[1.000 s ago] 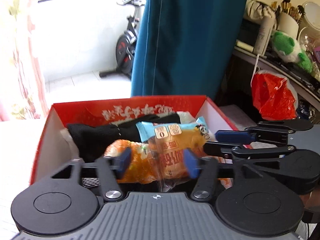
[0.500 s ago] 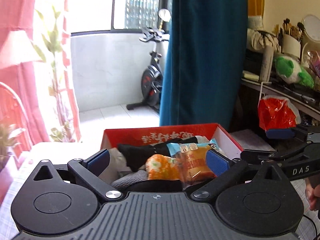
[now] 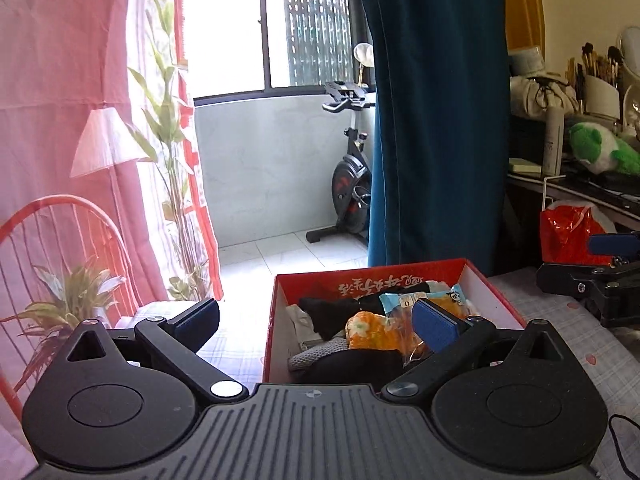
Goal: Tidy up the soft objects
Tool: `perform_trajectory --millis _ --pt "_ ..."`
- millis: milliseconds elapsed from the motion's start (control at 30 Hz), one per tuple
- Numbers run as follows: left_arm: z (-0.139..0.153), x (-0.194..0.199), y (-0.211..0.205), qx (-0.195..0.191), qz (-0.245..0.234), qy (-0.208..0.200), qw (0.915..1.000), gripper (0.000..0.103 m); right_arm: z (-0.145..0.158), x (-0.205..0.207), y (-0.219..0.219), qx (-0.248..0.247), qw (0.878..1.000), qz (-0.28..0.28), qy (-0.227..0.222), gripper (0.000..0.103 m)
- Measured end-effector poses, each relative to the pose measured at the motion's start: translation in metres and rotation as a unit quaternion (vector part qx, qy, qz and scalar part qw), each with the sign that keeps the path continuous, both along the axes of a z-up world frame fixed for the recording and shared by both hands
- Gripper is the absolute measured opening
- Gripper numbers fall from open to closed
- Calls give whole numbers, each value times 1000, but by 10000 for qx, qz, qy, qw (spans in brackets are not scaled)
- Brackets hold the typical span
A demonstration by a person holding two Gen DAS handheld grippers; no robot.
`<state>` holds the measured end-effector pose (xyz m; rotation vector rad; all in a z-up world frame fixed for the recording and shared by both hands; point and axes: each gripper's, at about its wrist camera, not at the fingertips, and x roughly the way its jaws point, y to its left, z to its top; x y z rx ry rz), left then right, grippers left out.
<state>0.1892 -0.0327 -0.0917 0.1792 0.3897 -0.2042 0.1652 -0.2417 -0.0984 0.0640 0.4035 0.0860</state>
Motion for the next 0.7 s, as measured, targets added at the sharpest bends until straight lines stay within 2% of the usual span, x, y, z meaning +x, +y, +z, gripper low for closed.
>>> perform_trajectory --millis 267,433,700 --pt "17 -42 4 -29 106 -381 9992 103 17 -41 8 -87 9995 -242 -205 103" --pt "22 -58 8 7 151 -336 9993 103 19 -62 9 -8 9995 -261 -165 103" --pt "24 -75 17 -144 425 -168 9989 103 17 -84 16 67 9995 -296 -75 103"
